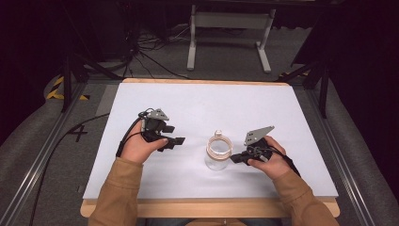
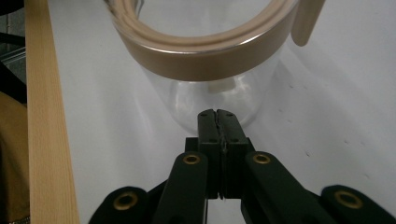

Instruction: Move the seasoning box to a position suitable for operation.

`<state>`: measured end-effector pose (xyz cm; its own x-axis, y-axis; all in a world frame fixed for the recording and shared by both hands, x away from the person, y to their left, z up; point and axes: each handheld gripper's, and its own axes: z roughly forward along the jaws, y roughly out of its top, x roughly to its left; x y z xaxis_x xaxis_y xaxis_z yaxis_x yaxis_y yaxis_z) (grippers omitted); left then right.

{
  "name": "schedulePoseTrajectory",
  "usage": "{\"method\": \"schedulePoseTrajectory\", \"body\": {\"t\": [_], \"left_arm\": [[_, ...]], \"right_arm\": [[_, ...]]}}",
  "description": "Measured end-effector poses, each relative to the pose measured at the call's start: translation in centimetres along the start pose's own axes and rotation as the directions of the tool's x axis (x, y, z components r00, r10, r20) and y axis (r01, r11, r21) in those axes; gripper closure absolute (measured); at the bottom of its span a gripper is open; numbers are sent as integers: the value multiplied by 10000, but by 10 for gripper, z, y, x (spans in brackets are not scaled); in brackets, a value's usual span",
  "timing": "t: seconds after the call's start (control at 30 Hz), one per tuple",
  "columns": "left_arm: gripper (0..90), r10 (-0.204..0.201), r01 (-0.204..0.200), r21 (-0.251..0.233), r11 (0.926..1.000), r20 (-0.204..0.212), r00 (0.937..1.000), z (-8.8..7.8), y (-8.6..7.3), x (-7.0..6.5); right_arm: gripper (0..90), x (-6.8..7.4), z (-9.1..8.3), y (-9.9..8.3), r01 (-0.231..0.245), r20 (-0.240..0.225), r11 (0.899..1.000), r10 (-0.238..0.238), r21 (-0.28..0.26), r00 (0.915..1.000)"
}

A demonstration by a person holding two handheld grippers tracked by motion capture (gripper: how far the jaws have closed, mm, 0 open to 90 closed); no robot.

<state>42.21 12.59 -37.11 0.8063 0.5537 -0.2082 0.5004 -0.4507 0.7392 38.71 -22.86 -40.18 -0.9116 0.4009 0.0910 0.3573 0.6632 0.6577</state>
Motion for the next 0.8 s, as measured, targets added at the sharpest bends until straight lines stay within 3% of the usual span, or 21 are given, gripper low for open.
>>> {"method": "schedulePoseTrajectory", "body": {"t": [0.2, 0.23, 0.37, 0.47, 0.53, 0.6, 0.73, 0.8], "left_arm": [[465, 359, -359, -48, 9993, 149, 9992, 5, 3, -1], [488, 445, -447, 133, 9989, 171, 9989, 5, 5, -3], [513, 835, -833, 202, 9963, -78, 9965, 4, 8, -5], [500, 819, -827, -257, 9962, -304, 9962, 4, 13, -6], [512, 1031, -1027, -602, 9929, 41, 9947, 4, 20, -9], [524, 1248, -1241, -508, 9910, 92, 9921, 4, 22, -10], [721, 1561, -1543, -306, 9875, 657, 9856, 4, 34, -15], [764, 1597, -1578, -346, 9869, 649, 9850, 5, 37, -17]], "right_arm": [[900, 6, 6, 0, 136, -74, 9997, -134, 219, 9999], [900, 4, 4, -1, 96, -68, 9998, -95, 157, 9999], [900, 0, -4, -3, -63, 62, 10000, 64, -48, 10000], [900, -6, -17, -7, -306, 377, 9990, 318, -314, 9988], [900, -8, -25, -11, -419, 537, 9980, 444, -470, 9976], [900, -10, -32, -14, -555, 683, 9966, 596, -613, 9959], [900, -13, -48, -22, -887, 992, 9912, 985, -986, 9902], [900, -13, -50, -24, -944, 984, 9898, 1049, -1067, 9896]]}}
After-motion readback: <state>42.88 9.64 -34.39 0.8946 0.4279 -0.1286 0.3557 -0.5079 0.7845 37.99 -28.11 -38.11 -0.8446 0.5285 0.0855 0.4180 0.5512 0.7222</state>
